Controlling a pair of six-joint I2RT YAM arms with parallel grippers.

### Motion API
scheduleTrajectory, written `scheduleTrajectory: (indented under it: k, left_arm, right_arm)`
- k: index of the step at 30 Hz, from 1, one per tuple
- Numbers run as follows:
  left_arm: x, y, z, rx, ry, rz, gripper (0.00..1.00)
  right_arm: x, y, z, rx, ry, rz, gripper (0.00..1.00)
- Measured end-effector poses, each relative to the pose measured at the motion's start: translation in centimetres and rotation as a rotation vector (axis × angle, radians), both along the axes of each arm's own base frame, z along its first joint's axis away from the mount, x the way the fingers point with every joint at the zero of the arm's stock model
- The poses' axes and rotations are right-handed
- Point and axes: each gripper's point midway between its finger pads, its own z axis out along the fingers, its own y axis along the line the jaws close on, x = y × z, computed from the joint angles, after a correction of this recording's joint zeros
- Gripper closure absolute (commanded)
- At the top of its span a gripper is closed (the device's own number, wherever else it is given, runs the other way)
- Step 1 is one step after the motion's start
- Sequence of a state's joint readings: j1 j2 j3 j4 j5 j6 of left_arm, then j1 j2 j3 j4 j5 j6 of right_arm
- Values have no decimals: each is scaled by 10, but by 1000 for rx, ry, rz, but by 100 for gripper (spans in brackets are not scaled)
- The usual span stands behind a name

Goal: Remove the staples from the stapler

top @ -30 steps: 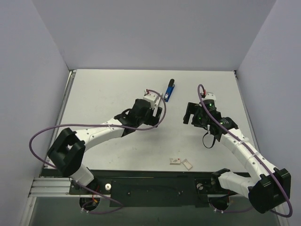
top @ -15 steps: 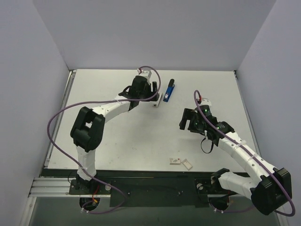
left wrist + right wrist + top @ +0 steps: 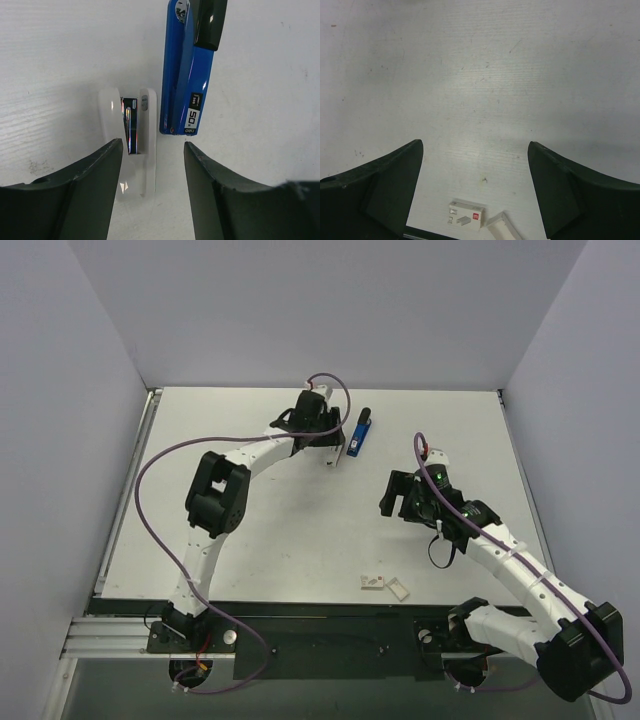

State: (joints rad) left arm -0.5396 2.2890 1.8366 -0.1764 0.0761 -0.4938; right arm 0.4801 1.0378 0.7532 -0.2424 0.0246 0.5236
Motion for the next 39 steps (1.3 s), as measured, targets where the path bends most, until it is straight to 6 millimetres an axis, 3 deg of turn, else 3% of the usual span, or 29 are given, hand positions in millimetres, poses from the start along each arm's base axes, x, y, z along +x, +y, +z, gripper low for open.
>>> scheduleTrajectory:
  k: [13,31,39]
  left_arm:
    - [13,8,3,76,-5,37,41]
    - [20,20,-40,190,42,63,43]
    - [24,17,-38,183,35,67,63]
  right_arm:
    - [-2,4,0,2,1,15,20]
    - [-4,7,0,2,0,29,20]
    - [-5,9,0,2,0,35,20]
